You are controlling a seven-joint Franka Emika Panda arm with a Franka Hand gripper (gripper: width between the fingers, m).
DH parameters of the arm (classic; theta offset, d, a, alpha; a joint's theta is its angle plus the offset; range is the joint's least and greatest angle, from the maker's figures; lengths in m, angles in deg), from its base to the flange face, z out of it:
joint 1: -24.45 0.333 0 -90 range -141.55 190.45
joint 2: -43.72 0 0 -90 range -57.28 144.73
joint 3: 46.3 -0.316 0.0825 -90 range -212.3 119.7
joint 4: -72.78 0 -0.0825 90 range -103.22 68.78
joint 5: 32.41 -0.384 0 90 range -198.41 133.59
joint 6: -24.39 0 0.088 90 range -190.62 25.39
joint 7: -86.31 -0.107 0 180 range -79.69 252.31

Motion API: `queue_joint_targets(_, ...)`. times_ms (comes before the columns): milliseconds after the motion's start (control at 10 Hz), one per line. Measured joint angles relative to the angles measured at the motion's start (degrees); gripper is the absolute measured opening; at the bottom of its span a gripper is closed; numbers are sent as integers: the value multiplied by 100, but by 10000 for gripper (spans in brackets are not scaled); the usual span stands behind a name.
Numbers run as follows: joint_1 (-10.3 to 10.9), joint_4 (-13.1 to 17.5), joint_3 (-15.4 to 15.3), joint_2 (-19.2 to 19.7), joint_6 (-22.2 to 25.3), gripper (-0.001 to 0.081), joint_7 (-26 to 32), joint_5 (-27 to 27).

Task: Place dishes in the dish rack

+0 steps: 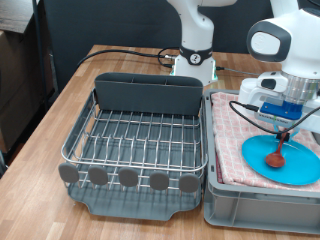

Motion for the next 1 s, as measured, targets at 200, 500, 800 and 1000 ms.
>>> queue_joint_targets(200, 0, 39, -44, -2, 92, 92, -1, -39)
queue_joint_targets(500, -3, 128, -163, -107, 320, 92, 43, -210)
queue_joint_targets(800, -23, 154, -252, -371, 532, 92, 289, -497)
queue_joint_targets(1000, -54, 157, -311, -628, 717, 92, 621, -833)
